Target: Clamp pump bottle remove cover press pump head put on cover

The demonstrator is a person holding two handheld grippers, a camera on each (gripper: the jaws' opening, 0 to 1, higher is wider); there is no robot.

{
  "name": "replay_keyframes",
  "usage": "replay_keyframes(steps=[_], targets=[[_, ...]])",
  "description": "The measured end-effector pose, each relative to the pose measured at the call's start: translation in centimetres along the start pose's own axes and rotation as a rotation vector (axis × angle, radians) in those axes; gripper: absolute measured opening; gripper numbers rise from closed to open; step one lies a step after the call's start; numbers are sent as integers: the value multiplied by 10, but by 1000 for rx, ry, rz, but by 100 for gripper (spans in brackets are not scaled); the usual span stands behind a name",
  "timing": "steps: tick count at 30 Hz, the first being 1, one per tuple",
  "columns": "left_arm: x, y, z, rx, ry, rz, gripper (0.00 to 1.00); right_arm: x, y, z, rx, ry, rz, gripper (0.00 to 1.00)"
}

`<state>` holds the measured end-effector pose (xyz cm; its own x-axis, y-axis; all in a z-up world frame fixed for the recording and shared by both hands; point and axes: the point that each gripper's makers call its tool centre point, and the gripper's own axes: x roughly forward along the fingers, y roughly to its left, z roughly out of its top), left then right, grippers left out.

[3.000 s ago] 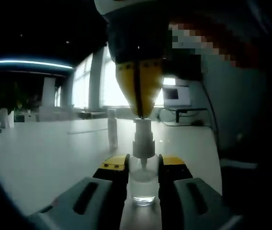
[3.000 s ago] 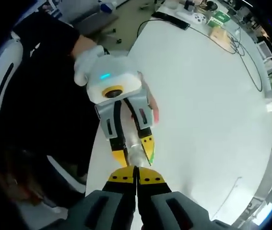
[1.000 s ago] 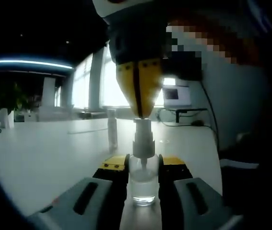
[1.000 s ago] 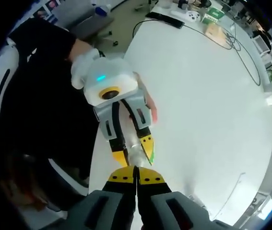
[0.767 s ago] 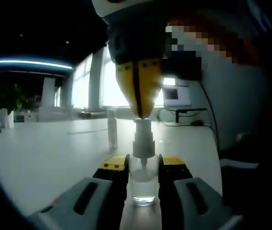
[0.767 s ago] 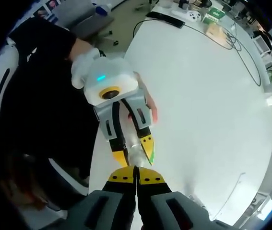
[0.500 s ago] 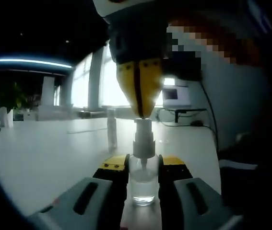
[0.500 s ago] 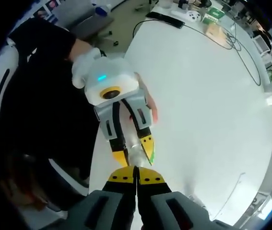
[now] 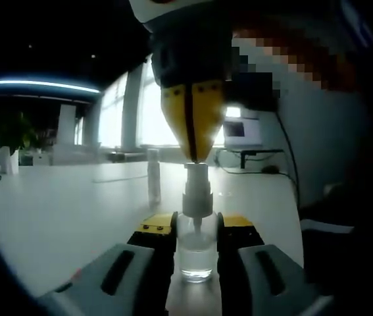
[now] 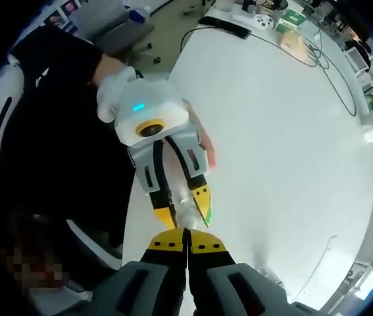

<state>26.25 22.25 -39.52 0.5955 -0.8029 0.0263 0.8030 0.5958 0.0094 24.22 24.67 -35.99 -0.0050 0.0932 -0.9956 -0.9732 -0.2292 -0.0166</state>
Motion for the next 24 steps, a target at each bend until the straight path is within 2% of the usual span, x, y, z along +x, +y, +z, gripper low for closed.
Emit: replay_keyframes(steps=[8, 14, 24], targets=[[0, 0, -1, -3, 0, 1, 15, 4, 1, 1, -28, 11, 0, 0], [0, 1, -1, -5, 0, 1, 14, 7, 0, 0, 4, 19, 4, 0], [-1, 1, -1, 0, 0, 2, 15, 5, 1, 0, -42, 46, -10, 0]])
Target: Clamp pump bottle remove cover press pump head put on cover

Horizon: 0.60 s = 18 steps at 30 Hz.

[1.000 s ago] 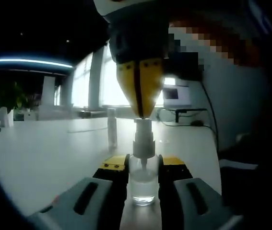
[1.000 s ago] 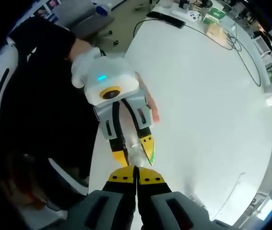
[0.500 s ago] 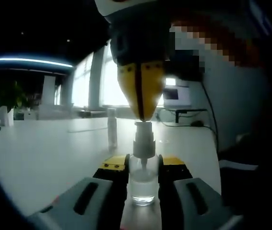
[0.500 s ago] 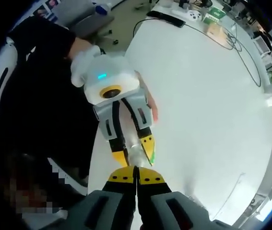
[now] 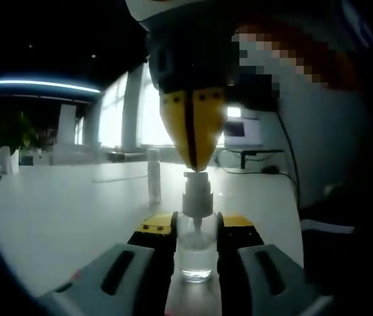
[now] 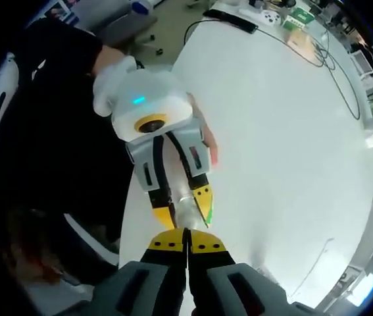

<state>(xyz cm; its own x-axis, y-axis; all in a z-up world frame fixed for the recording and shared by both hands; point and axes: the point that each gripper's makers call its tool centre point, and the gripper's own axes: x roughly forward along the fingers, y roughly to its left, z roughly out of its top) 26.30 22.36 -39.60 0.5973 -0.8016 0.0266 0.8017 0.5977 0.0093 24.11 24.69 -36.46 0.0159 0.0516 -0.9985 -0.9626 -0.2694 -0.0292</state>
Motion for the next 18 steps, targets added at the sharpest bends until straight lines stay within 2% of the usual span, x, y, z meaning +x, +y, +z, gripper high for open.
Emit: replay_keyframes(steps=[6, 18], targets=[[0, 0, 0, 4, -1, 0, 15, -4, -2, -1, 25, -42, 6, 0], [0, -1, 0, 8, -2, 1, 15, -4, -1, 0, 35, -47, 10, 0]])
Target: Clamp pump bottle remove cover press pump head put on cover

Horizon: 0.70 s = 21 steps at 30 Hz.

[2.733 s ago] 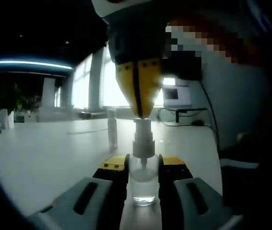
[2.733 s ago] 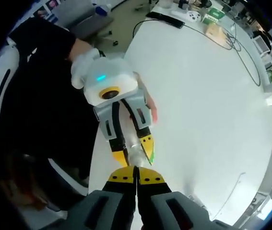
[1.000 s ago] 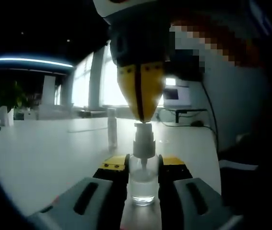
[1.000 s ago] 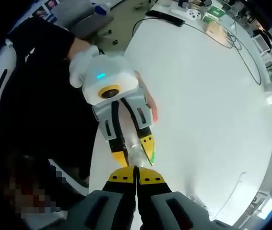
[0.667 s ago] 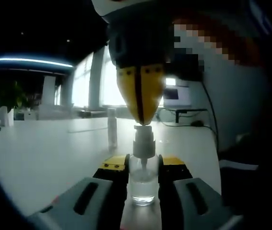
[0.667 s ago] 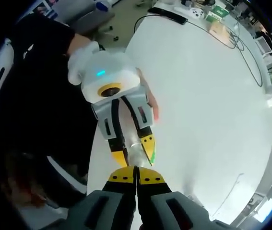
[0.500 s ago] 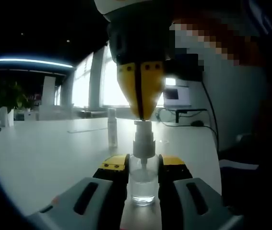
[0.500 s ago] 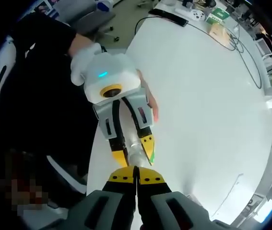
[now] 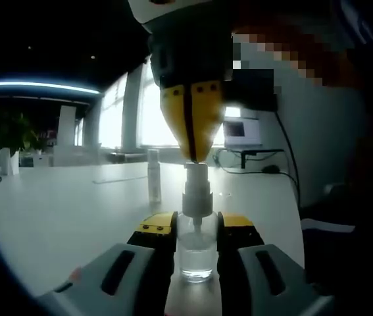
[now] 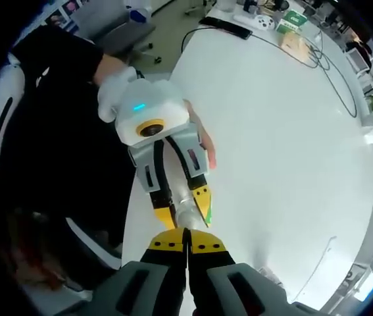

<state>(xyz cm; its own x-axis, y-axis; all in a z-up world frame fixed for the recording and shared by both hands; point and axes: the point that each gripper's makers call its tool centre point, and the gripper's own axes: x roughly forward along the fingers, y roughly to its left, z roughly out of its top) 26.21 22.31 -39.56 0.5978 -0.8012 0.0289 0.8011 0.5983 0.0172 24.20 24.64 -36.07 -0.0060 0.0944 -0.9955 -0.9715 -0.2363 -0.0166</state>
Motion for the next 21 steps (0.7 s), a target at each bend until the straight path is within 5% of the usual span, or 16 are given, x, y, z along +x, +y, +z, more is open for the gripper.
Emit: replay_keyframes(steps=[21], targets=[[0, -1, 0, 1, 0, 0, 15, 0, 0, 0, 27, 5, -3, 0]])
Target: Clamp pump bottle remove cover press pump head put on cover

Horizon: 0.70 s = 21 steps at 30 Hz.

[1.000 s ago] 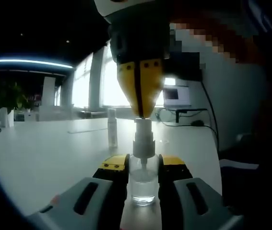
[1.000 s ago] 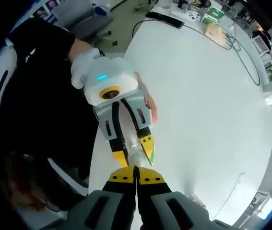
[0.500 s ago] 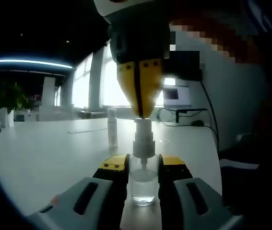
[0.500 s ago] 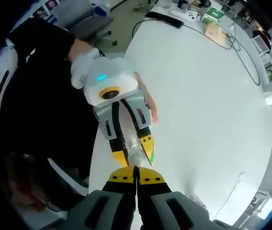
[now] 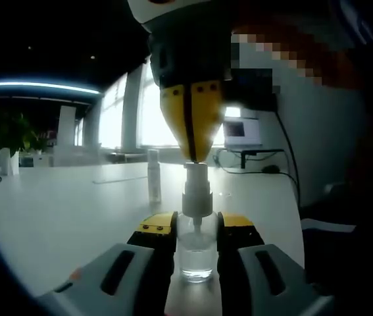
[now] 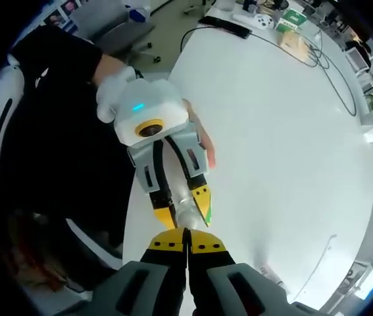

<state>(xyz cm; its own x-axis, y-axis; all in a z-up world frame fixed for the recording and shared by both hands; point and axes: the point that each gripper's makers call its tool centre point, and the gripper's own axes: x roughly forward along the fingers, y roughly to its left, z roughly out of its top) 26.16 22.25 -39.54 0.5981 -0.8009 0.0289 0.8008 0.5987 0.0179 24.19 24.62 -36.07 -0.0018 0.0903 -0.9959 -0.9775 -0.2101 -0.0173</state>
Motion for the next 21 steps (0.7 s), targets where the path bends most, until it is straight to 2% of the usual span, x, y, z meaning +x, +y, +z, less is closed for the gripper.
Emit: replay_keyframes(steps=[21], targets=[[0, 1, -1, 1, 0, -1, 15, 2, 0, 0, -5, 17, -10, 0]])
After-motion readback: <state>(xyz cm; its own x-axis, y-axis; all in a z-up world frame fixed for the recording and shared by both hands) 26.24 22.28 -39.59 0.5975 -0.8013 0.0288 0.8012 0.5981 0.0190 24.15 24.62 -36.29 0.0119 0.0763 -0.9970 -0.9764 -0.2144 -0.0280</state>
